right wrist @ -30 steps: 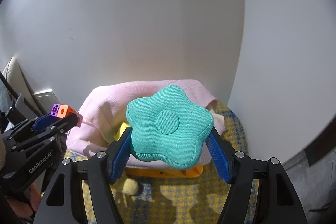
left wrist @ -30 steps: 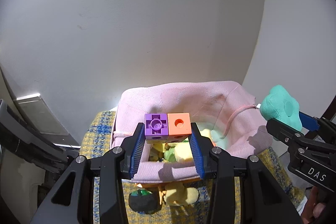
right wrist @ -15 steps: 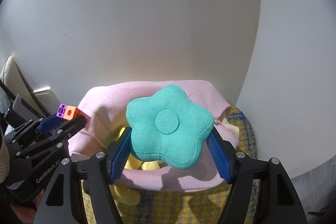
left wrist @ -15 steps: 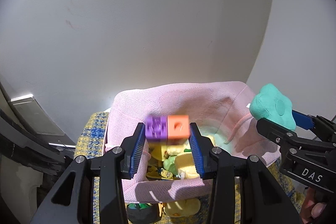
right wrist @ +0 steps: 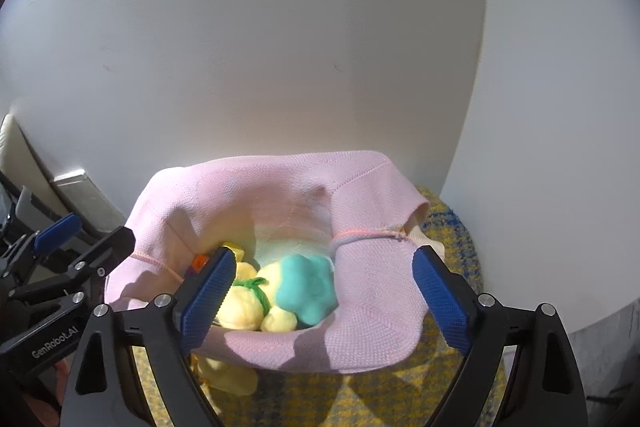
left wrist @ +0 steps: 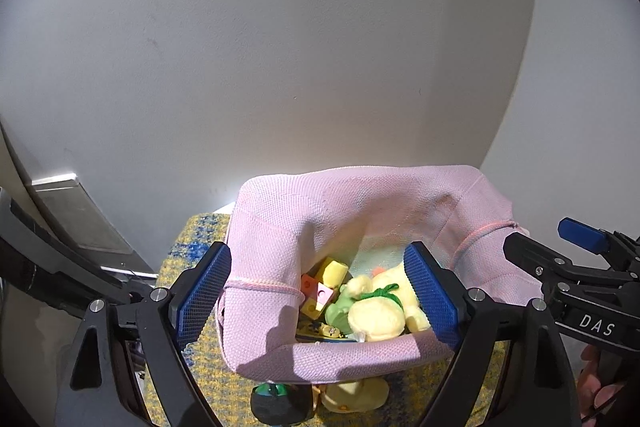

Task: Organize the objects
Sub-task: 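Open the left tool over the basket while the right tool releases the star inside, then withdraw both tools from the basket toward the black ball and chick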

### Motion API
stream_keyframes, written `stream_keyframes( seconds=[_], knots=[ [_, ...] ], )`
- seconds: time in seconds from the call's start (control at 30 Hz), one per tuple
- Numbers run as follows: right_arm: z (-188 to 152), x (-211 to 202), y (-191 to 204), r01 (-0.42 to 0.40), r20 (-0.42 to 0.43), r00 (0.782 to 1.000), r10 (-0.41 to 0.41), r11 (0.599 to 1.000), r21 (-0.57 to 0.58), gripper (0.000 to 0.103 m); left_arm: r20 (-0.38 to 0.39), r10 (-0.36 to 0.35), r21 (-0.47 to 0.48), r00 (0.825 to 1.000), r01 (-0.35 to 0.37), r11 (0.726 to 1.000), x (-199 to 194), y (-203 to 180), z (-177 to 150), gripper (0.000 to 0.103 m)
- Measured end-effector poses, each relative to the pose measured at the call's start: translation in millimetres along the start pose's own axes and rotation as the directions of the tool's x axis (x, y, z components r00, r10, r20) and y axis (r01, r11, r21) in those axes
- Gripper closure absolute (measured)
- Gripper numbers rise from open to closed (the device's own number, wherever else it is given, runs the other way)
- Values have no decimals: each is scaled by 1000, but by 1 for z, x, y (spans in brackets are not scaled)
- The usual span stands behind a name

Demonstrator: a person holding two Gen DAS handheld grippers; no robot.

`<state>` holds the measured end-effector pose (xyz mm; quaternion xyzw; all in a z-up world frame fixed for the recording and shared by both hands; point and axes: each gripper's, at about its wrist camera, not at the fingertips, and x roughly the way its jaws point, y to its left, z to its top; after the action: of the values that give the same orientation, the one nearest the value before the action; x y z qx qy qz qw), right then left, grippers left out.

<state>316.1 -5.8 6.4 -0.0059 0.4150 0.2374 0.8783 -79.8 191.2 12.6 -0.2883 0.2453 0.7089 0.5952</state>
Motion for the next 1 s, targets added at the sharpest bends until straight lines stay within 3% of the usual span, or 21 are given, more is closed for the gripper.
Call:
stream_keyframes(
  seconds=[1.0],
  knots=[
    [-35,-49,19,7,20,1000,-7,1000,7,10,27,5,-44,1000,-4,999,-60,32,-40,0]
  ],
)
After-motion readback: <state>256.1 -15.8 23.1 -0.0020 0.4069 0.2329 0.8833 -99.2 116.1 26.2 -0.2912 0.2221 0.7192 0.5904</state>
